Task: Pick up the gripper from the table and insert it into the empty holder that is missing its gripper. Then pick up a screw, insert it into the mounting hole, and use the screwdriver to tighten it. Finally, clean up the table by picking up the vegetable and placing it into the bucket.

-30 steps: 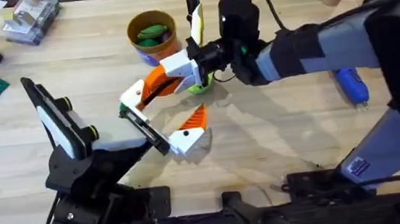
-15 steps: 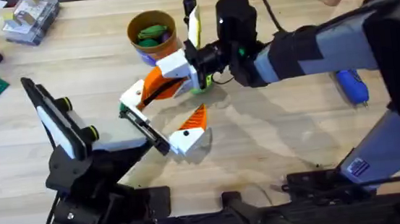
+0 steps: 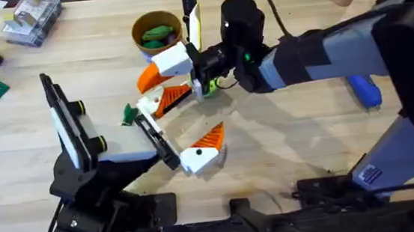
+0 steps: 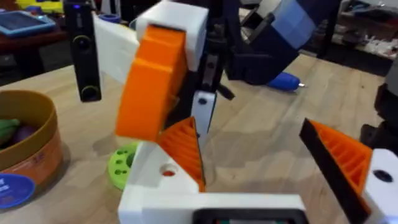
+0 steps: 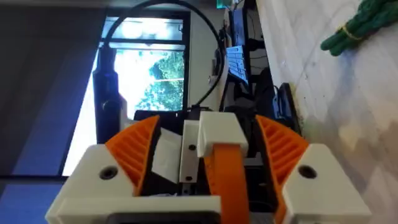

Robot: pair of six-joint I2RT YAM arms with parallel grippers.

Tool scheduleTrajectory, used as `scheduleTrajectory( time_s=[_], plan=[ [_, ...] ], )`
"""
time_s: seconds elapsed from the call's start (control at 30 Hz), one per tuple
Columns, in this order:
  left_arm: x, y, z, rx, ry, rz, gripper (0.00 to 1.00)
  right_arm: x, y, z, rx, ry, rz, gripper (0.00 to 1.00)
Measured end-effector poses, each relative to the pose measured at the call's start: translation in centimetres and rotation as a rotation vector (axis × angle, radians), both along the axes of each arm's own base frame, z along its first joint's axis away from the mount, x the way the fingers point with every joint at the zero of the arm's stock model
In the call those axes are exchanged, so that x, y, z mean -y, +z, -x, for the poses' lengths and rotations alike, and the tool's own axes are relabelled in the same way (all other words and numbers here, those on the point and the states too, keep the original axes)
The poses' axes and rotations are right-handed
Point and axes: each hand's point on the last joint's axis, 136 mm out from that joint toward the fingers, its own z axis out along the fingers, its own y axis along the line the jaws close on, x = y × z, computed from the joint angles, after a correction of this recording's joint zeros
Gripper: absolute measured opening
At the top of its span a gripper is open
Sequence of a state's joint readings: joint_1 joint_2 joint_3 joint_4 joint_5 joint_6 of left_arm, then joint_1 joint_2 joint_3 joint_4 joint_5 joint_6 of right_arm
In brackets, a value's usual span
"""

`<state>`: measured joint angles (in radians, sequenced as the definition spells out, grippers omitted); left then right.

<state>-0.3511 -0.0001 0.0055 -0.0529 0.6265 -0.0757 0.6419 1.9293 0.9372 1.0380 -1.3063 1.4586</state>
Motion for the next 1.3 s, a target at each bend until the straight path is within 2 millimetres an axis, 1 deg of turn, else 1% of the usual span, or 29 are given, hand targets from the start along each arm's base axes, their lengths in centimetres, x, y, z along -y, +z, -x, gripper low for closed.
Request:
scheduleTrajectory(
  time_s=[0.07,0.13,0.47,0.53,0.67,0.8,0.9,1.03,1.07,1.1,1.13,1.17,1.2,1.23,1.3],
  plan=[
    [0.2,0.0,0.2,-0.001,-0.016,0.001,0.987,-0.1,0.0,0.1,0.002,0.002,-0.001,0.950],
    [0.2,0.0,0.4,-0.001,-0.026,0.001,0.987,-0.1,0.0,0.1,0.000,0.001,-0.001,0.983],
    [0.3,0.0,0.5,-0.001,-0.037,0.001,0.987,0.1,0.1,-0.3,0.002,-0.009,-0.002,0.992],
    [0.3,0.0,0.5,-0.002,-0.037,0.001,0.987,0.4,0.1,-0.8,0.002,-0.022,-0.001,0.992],
    [0.3,0.0,0.5,-0.002,-0.037,0.001,0.986,1.4,0.1,-2.4,0.002,-0.065,-0.002,0.992],
    [0.3,0.0,0.5,-0.002,-0.037,0.002,0.986,2.8,0.1,-4.0,0.004,-0.104,-0.002,0.992],
    [0.3,0.0,0.5,-0.002,-0.037,0.001,0.986,3.9,-0.1,-4.6,0.003,-0.102,0.000,0.992],
    [0.3,0.0,0.5,-0.002,-0.037,0.002,0.986,5.1,-0.5,-4.6,-0.020,-0.071,0.012,0.982],
    [0.3,0.0,0.5,-0.002,-0.037,0.001,0.986,5.2,-0.5,-4.4,-0.024,-0.062,0.014,0.969],
    [0.3,0.0,0.5,-0.002,-0.037,0.001,0.986,5.3,-0.6,-4.3,-0.028,-0.051,0.015,0.922],
    [0.3,0.0,0.5,-0.002,-0.037,0.001,0.986,5.3,-0.6,-4.1,-0.030,-0.040,0.015,0.900],
    [0.3,0.0,0.5,-0.002,-0.037,0.001,0.986,5.4,-0.6,-3.9,-0.030,-0.030,0.014,0.897],
    [0.3,0.0,0.5,-0.002,-0.037,0.001,0.986,5.5,-0.6,-3.8,-0.033,-0.020,0.014,0.958],
    [0.3,0.0,0.5,-0.002,-0.037,0.001,0.986,5.5,-0.6,-3.7,-0.025,-0.014,0.010,0.983],
    [0.3,0.0,0.5,-0.002,-0.037,0.001,0.986,5.7,-0.5,-3.6,-0.018,-0.003,0.005,0.992]
  ],
)
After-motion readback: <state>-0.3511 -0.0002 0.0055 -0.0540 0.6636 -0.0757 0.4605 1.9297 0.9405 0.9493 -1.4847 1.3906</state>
